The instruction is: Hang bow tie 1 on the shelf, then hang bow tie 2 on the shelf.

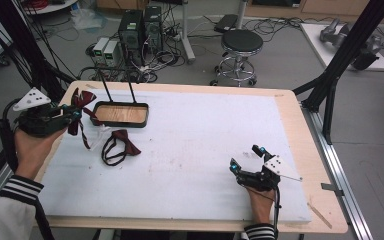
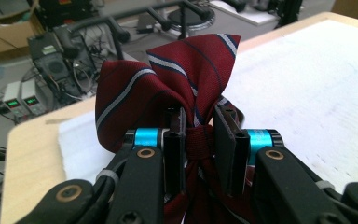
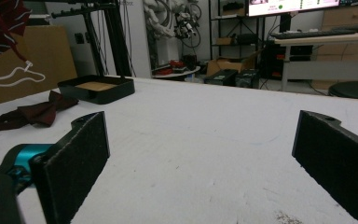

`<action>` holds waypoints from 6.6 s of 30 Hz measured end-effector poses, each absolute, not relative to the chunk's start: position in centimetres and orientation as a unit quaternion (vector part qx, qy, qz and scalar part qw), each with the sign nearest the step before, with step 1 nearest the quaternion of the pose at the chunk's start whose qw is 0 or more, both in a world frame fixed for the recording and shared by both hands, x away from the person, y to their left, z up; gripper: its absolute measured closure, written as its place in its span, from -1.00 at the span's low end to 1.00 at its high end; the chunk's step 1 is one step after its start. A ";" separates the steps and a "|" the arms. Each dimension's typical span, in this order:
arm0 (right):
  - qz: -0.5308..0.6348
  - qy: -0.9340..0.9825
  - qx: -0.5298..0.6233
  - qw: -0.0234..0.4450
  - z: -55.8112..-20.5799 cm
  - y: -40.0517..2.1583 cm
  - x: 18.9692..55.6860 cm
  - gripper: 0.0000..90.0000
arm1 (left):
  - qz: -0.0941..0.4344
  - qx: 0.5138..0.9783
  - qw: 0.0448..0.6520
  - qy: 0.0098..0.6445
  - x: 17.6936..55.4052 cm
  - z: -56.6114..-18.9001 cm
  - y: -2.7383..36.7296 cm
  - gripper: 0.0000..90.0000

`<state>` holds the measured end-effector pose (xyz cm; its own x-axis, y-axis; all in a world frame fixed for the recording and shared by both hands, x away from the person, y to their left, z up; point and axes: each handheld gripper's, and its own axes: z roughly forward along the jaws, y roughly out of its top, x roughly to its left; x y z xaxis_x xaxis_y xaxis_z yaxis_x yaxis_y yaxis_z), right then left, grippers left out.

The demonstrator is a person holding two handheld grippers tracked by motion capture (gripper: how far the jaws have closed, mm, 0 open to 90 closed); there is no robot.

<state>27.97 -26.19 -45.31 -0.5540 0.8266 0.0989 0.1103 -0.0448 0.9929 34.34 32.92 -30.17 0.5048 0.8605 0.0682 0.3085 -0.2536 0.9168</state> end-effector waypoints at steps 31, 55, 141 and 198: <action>0.619 0.628 0.375 0.287 -45.3 -26.2 28.0 -0.93 | 0.347 0.713 0.438 0.424 41.8 -26.7 35.2 0.65; 0.618 0.629 0.375 0.287 -45.3 -26.2 28.0 -0.93 | 0.363 0.707 0.422 0.436 46.0 -26.3 35.3 0.65; 0.616 0.627 0.381 0.287 -45.3 -26.2 28.0 -0.93 | 0.325 0.704 0.481 0.409 40.5 -32.0 37.2 -0.62; 0.616 0.629 0.376 0.289 -45.3 -26.1 27.9 -0.93 | 0.272 0.700 0.594 0.287 31.8 -37.9 29.9 -0.62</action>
